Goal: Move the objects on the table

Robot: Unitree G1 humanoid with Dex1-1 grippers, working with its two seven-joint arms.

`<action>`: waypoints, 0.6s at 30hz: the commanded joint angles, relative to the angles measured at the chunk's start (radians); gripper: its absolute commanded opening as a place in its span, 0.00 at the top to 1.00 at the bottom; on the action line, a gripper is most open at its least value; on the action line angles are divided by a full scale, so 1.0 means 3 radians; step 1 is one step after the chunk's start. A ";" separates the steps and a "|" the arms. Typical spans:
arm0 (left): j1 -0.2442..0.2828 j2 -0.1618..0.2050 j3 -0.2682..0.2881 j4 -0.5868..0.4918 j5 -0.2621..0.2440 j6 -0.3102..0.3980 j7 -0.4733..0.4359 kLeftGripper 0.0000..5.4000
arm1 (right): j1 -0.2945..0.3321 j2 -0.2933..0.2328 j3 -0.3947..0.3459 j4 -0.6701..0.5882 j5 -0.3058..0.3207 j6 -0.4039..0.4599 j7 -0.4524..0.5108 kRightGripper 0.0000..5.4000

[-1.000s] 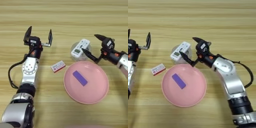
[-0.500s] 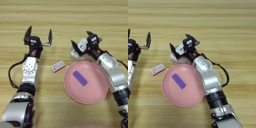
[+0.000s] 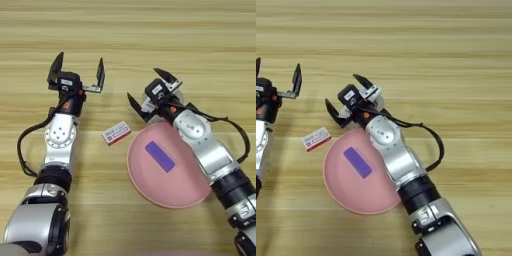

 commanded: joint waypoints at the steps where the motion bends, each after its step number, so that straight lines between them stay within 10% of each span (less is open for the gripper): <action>1: -0.0045 0.0001 -0.0005 0.0024 -0.0028 -0.0033 0.0018 0.00 | -0.0057 0.0010 0.0022 0.0079 -0.0102 -0.0020 -0.0075 0.00; 18: -0.0086 0.0037 0.0000 0.0066 -0.0069 -0.0024 -0.0037 0.00 | 0.0283 -0.0223 -0.0064 -0.0235 -0.0190 0.0001 -0.0061 0.00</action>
